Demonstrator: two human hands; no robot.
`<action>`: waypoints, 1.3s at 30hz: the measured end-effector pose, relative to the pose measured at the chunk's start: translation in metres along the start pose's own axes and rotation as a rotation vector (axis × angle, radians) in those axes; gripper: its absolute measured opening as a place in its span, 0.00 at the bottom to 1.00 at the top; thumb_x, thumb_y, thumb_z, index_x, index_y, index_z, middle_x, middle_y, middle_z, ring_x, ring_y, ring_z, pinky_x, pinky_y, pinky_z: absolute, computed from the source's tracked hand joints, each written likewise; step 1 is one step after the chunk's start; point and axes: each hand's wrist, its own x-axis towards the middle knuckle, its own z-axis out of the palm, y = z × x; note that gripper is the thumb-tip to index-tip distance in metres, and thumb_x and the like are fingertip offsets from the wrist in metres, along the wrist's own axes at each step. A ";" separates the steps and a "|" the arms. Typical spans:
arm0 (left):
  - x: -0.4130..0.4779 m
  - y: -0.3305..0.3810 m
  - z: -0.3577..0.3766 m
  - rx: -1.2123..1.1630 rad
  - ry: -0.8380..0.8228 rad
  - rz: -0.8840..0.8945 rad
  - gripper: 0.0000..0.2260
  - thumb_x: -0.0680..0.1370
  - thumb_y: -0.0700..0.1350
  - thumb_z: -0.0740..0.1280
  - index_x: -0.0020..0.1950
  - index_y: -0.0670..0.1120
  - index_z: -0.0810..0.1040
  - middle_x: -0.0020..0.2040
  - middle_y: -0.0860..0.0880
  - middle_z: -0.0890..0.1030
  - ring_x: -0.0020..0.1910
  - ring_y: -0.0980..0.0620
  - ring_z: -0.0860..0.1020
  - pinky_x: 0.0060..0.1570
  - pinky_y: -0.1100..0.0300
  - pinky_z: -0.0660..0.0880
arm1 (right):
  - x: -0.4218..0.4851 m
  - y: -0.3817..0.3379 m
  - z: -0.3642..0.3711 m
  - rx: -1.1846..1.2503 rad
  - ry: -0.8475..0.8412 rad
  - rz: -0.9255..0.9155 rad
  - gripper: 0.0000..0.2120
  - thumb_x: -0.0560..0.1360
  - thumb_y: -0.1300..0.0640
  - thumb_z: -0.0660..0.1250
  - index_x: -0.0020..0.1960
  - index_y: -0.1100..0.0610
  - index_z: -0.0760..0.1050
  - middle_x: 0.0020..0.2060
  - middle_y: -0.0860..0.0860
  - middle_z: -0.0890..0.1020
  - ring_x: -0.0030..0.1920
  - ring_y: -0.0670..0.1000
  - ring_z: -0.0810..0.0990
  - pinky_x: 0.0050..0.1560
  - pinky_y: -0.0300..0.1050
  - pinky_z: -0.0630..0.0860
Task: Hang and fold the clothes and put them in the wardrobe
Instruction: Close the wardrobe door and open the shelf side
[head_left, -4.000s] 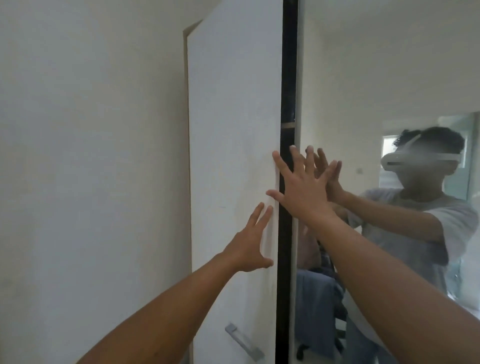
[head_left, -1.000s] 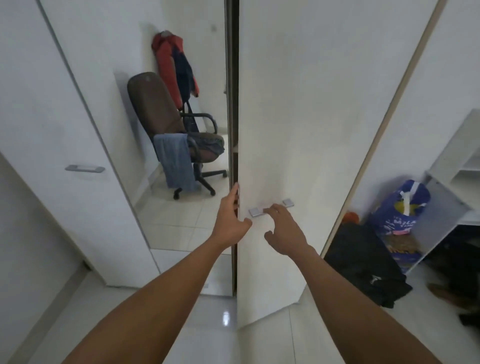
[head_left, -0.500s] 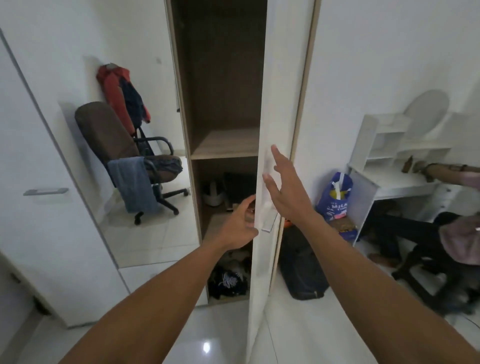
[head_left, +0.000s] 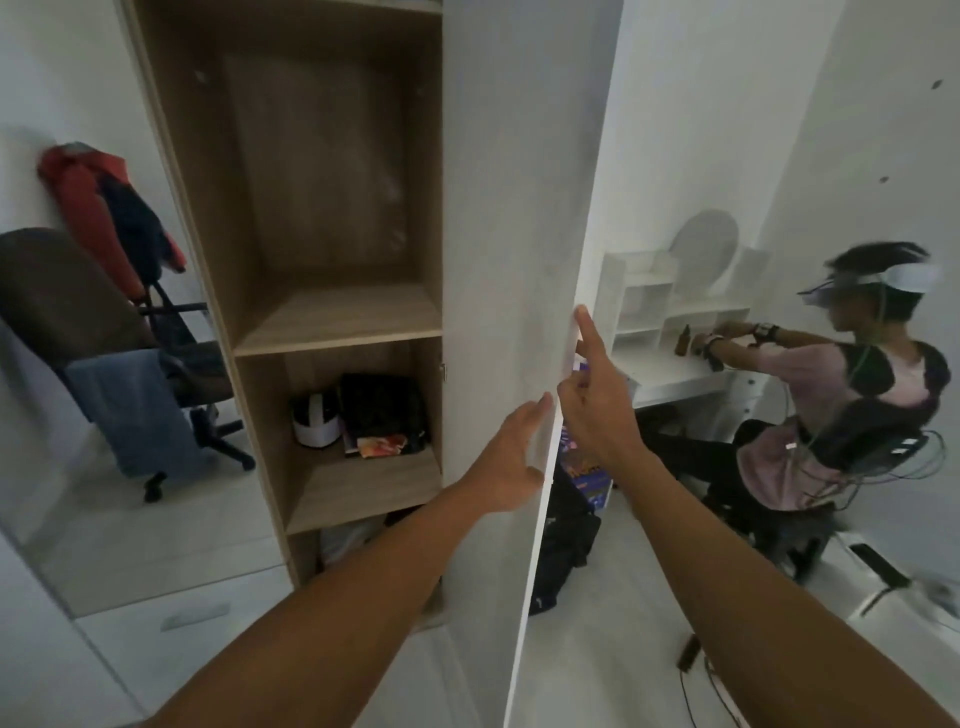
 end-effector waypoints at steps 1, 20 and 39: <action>0.009 0.003 0.007 0.016 -0.013 -0.005 0.45 0.76 0.36 0.70 0.81 0.61 0.47 0.81 0.56 0.53 0.78 0.52 0.58 0.75 0.51 0.63 | 0.004 0.007 -0.009 0.000 -0.004 0.012 0.36 0.80 0.66 0.60 0.80 0.42 0.50 0.58 0.61 0.80 0.36 0.55 0.80 0.40 0.35 0.79; 0.044 0.029 0.045 0.049 0.098 -0.075 0.43 0.73 0.57 0.74 0.79 0.64 0.50 0.80 0.58 0.57 0.77 0.54 0.60 0.73 0.45 0.65 | 0.011 0.085 -0.046 0.018 -0.031 -0.111 0.24 0.82 0.56 0.62 0.76 0.47 0.63 0.55 0.49 0.78 0.50 0.45 0.78 0.52 0.34 0.77; -0.410 -0.066 -0.093 0.240 0.569 -0.972 0.42 0.75 0.56 0.73 0.82 0.54 0.50 0.80 0.48 0.59 0.76 0.48 0.62 0.72 0.59 0.61 | -0.188 -0.110 0.235 0.181 -1.094 -0.307 0.24 0.81 0.50 0.61 0.76 0.47 0.62 0.70 0.49 0.70 0.67 0.50 0.73 0.67 0.49 0.72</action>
